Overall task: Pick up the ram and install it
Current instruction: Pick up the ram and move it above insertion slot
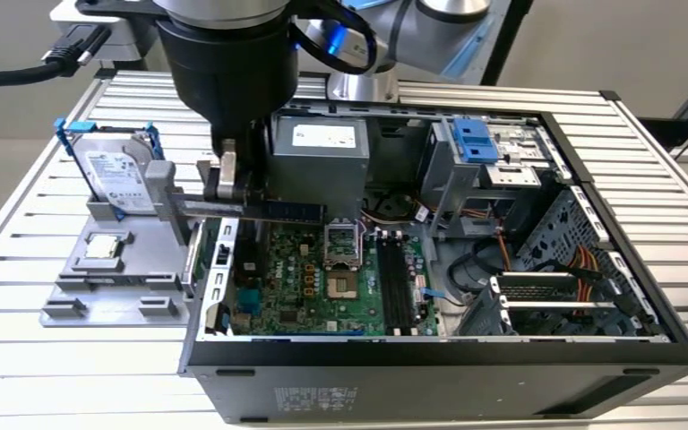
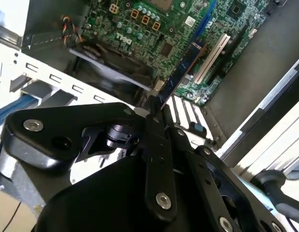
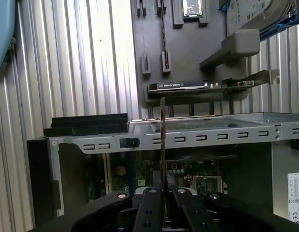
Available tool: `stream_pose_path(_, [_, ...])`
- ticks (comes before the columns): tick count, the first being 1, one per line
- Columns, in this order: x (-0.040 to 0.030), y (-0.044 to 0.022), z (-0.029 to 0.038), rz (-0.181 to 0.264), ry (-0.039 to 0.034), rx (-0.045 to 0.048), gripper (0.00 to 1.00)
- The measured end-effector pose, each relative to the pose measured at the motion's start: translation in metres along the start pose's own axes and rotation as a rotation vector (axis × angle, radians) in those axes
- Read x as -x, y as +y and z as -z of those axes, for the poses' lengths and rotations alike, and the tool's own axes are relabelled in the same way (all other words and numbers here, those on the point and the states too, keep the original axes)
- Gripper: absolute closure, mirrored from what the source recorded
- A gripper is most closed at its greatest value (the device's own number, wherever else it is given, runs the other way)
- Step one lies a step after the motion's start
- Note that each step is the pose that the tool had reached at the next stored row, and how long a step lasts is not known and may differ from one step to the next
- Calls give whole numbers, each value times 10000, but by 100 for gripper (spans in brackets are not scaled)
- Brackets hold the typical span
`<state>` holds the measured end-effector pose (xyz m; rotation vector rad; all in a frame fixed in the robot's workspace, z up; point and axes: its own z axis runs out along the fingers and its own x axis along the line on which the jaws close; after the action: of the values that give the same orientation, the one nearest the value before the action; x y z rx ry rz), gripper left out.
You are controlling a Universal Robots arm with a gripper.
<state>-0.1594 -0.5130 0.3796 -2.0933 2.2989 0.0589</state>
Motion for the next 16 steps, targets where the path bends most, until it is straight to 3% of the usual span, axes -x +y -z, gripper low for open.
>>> stream_pose_path(16, [20,-214,-2,-210,107,-20,100])
